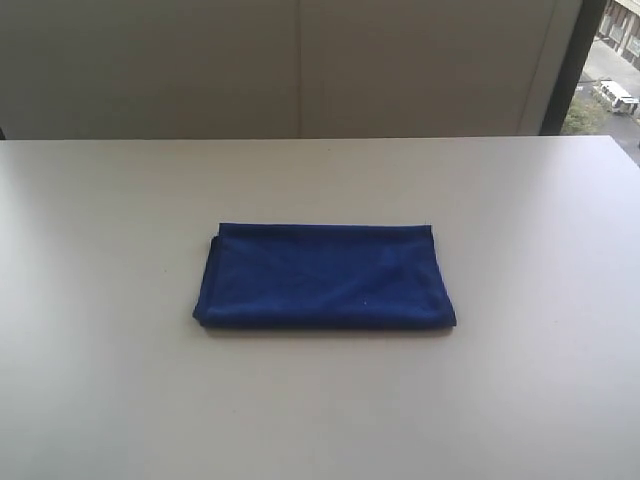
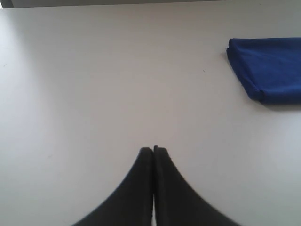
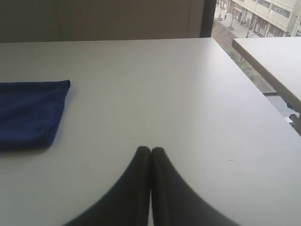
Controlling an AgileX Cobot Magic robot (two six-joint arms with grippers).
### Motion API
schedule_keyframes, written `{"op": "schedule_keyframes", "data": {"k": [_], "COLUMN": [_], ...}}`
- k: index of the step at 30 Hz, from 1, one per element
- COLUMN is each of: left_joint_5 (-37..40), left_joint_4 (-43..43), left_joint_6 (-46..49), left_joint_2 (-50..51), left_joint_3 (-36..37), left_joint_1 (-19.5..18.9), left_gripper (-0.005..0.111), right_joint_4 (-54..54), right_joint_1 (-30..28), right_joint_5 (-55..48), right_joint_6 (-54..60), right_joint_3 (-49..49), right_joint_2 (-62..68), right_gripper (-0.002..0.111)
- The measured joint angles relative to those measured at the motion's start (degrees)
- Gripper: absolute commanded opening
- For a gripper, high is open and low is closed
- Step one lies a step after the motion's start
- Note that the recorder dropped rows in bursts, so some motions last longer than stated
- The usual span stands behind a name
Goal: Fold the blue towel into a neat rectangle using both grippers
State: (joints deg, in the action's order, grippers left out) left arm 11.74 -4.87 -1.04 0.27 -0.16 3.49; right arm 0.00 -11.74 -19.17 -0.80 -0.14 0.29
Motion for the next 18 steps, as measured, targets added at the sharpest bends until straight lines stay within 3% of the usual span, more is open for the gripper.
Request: {"op": "schedule_keyframes", "data": {"k": [7,18], "left_joint_5": [0.0,0.0], "left_joint_4": [0.0,0.0], "left_joint_6": [0.0,0.0], "left_joint_2": [0.0,0.0], "left_joint_3": [0.0,0.0], "left_joint_1": [0.0,0.0], "left_gripper": [0.0,0.0], "right_joint_4": [0.0,0.0], "right_joint_1": [0.7,8.5], "right_joint_5": [-0.1,-0.1], "right_joint_6": [0.1,0.3], "right_joint_3": [0.0,0.0], "right_joint_2": [0.0,0.0], "right_gripper": [0.0,0.0]}}
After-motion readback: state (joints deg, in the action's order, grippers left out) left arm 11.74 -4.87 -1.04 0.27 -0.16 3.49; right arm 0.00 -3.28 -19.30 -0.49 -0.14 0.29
